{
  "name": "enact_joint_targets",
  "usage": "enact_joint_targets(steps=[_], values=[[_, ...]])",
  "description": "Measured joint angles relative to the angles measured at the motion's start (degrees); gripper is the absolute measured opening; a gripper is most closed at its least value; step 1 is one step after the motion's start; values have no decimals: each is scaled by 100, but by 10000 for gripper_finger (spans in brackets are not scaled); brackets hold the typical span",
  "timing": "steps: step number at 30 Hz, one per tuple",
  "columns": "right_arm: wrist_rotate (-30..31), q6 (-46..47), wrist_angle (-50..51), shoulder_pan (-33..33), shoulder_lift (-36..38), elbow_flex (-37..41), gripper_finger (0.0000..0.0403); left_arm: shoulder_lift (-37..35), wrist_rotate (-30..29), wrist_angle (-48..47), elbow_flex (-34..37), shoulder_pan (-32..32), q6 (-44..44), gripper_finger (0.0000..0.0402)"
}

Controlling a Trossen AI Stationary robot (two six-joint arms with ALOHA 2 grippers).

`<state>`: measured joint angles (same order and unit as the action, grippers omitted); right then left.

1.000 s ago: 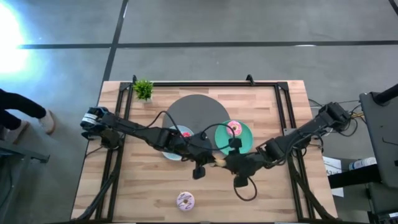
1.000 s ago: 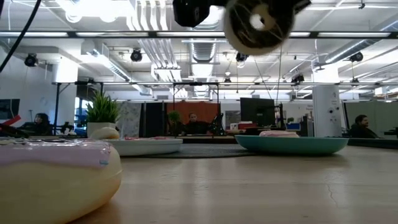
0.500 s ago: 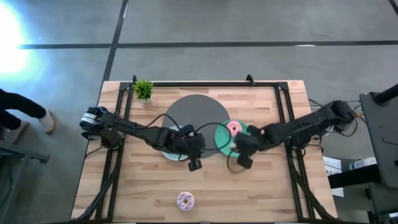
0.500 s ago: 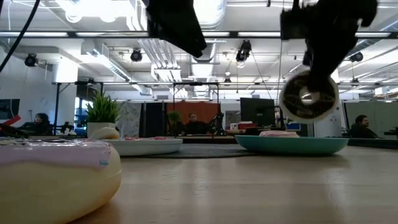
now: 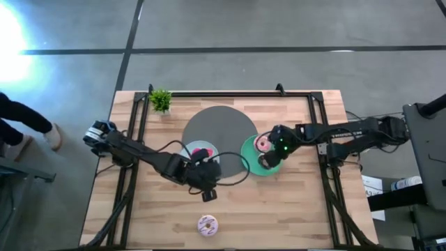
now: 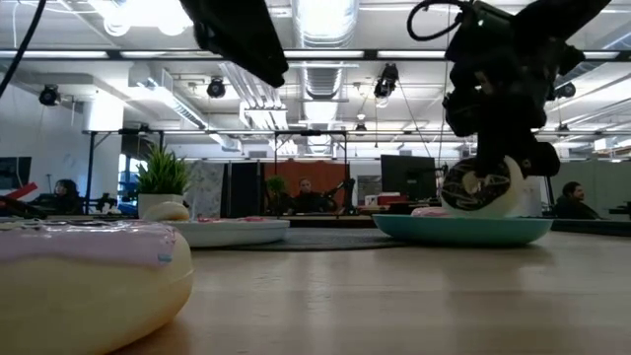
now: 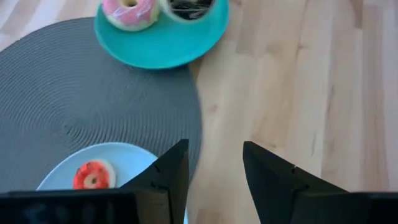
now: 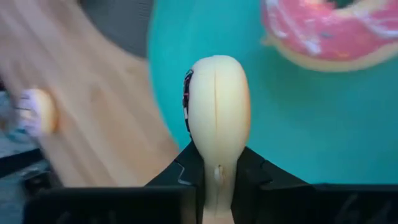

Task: Pick & Place donuts
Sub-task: Put the big orange donut on the green plate

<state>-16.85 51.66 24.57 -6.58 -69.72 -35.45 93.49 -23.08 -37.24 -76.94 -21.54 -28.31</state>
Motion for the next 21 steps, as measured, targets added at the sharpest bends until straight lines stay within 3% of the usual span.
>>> enact_joint_targets(steps=[10,21], values=[[-198,94,166,-28,-431,-1,94,-595,-359,33,633,-31,-606,126],[844,-874,1665,-18,-768,-579,160,-1226,-705,31,1044,-47,-1011,126]])
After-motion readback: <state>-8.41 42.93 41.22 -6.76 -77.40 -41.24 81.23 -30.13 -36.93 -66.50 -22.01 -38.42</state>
